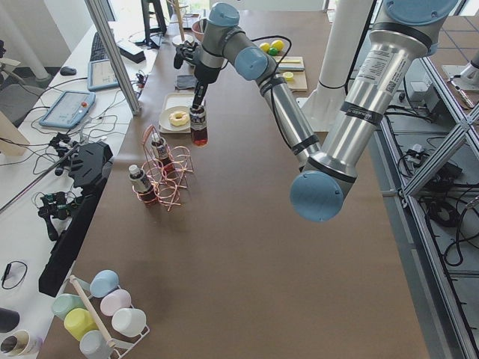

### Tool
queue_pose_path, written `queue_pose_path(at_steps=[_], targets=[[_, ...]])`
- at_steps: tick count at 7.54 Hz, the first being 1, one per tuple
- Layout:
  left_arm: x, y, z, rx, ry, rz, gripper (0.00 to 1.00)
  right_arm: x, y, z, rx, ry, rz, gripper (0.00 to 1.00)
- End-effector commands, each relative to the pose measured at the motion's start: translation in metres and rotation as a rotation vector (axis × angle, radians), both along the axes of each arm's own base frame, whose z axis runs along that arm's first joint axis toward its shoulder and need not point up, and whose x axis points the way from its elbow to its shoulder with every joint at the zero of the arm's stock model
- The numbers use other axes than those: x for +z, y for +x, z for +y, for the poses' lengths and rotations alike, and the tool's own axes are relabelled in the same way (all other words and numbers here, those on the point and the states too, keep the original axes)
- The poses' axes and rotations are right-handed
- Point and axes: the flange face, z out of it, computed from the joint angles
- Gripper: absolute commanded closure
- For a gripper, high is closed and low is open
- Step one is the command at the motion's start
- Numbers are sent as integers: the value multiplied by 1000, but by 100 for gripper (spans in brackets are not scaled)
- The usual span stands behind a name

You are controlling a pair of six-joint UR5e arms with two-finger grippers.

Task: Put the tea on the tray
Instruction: 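Close the left gripper on the bottle and lift it out of the rack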

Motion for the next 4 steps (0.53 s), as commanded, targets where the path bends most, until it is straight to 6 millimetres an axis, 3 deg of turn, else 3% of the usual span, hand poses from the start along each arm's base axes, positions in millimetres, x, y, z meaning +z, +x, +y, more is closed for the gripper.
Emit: queue_pose_path(at_steps=[1,3,4], targets=[[-69,79,45,-29,-97,-22,100,2,0,1,-1,-2,0,0],[-121,146,71,-53,-124,-24,100,3,0,1,-1,-4,0,0],[-142,180,74,-41,-147,-7,100,4,0,1,-1,-7,1,0]])
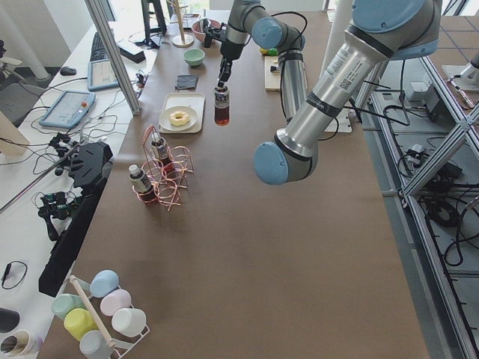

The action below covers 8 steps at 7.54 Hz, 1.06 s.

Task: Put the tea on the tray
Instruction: 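Carry the bottle toward the table center and set it upright there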

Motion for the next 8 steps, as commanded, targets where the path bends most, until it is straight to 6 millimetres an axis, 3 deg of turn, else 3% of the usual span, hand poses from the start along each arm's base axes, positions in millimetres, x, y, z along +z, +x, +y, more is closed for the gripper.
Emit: queue_pose_path(at_steps=[1,2,3,5,6,8], targets=[[-70,107,22,27,-24,13,100,-2,1,0,3,2,0,0],[-89,153,34,27,-50,12,100,-3,7,4,15,6,-2,0],[-95,184,49,22,-54,11,100,-3,7,3,16,6,-2,0],[-89,236,69,24,-39,11,100,-1,7,4,17,3,-3,0],[-85,259,69,18,-37,9,100,1,8,7,20,-2,-3,0],[-77,266,68,26,-39,-9,100,1,10,8,22,-2,-3,0]])
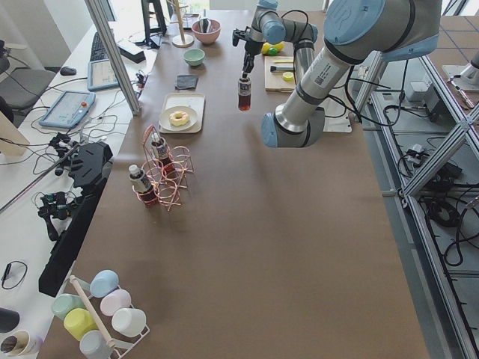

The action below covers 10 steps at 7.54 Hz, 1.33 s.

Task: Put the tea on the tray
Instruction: 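Carry the bottle toward the table center and set it upright there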

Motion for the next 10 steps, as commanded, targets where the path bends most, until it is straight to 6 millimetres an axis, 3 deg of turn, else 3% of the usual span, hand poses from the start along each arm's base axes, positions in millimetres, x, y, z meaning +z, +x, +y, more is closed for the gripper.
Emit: queue_pose_path(at_steps=[1,3,10], targets=[[9,20,-4,1,6,-12,100,3,2,4,4,-5,-1,0],[13,29,-8,1,10,-2,100,4,3,5,6,-7,-1,0],[19,32,-9,12,17,-17,100,5,3,4,8,-11,-1,0]])
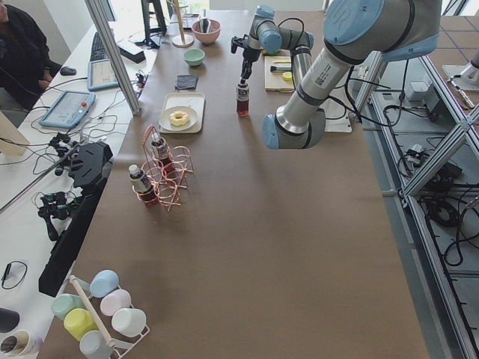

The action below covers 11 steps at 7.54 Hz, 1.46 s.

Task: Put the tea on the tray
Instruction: 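Carry the bottle toward the table center and set it upright there, then open the left gripper and withdraw the left arm to rest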

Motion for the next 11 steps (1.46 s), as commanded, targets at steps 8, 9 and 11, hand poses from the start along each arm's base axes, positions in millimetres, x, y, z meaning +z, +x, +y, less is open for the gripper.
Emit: queue_pose_path(at_steps=[8,9,11], targets=[[-4,-35,-24,33,108,21,3,-6,1,-7,1,12,0,0],[-2,-48,-39,-4,110,23,3,-11,2,-8,4,20,1,0],[62,-97,-65,-81,145,37,3,-27,3,-14,5,48,5,0]])
